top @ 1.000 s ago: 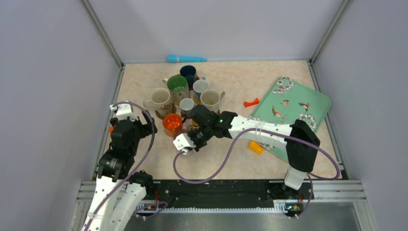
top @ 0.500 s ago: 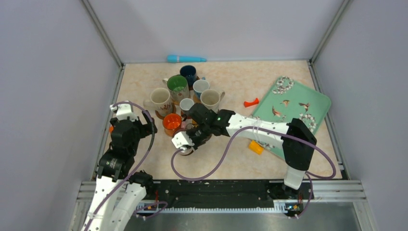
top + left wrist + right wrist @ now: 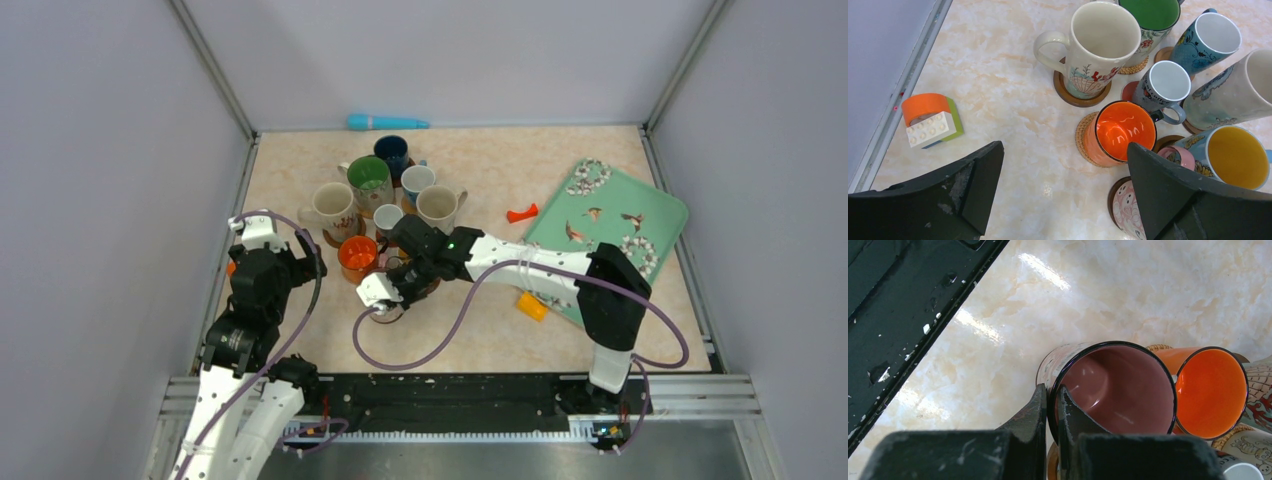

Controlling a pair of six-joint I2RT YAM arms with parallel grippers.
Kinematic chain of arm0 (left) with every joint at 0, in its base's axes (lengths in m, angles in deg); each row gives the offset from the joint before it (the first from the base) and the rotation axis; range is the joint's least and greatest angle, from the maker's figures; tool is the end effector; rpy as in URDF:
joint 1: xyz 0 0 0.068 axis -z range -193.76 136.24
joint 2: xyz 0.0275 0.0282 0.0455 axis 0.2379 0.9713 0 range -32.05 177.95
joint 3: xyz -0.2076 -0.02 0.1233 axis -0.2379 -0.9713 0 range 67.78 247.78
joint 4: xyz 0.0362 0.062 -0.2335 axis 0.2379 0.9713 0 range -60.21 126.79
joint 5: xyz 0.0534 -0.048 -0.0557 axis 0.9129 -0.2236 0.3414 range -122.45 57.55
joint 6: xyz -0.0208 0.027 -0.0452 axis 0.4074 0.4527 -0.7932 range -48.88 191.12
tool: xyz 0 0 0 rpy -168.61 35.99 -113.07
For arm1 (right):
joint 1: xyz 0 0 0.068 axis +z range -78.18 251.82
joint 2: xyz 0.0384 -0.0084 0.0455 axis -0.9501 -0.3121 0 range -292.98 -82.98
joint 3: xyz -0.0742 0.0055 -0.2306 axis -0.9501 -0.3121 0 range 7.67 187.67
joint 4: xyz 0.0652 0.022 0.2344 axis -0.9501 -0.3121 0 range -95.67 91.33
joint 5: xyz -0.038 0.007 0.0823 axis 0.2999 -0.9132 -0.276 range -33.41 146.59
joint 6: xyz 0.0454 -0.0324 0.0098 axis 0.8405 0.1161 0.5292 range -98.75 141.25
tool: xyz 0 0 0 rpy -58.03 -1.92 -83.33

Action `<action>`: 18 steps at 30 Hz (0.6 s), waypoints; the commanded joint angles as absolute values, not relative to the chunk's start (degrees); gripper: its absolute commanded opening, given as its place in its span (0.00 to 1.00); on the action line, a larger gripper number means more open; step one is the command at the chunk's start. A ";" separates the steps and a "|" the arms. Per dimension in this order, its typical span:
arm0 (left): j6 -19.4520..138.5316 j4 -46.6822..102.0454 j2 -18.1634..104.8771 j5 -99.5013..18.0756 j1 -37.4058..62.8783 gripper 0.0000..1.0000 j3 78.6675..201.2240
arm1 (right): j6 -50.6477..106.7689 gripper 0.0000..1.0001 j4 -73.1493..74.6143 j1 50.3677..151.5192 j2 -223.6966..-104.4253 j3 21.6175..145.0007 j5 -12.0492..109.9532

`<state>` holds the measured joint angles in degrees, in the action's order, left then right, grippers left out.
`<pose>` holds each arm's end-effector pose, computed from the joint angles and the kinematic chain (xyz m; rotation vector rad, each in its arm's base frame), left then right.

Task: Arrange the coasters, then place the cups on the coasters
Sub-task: Place the cup on the coaster.

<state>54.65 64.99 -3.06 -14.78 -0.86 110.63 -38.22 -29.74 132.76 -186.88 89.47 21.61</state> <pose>0.1260 -0.0165 0.2980 -0.2627 1.9072 -0.0436 0.1609 0.3363 0.2242 -2.2125 0.9760 0.7682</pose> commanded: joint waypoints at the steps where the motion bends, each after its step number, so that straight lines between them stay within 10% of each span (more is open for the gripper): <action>1: 54.24 64.34 -3.57 -14.19 -0.67 0.99 112.34 | -40.55 0.00 -25.63 132.24 -185.65 93.81 17.87; 18: 54.32 64.29 -3.61 -14.26 -0.67 0.99 112.34 | -40.34 0.00 -25.98 131.99 -186.46 94.04 18.69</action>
